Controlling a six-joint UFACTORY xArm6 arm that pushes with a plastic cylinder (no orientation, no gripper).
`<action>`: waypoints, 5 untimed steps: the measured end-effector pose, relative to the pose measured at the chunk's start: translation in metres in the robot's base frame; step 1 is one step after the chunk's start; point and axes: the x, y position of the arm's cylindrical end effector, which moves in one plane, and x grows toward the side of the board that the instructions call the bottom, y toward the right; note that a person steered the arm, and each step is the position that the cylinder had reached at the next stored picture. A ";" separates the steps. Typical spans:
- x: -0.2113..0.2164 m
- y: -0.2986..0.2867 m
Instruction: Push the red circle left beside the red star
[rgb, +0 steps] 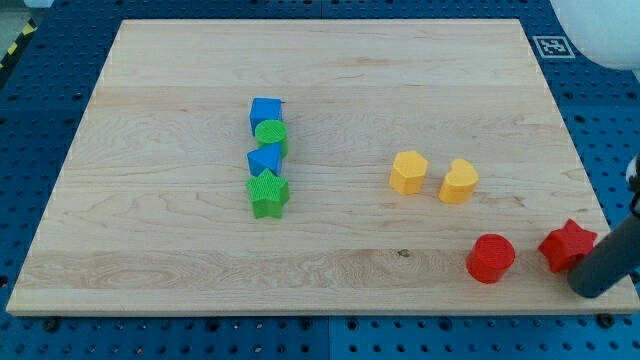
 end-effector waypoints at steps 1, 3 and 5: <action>-0.016 -0.005; 0.017 -0.028; 0.016 -0.122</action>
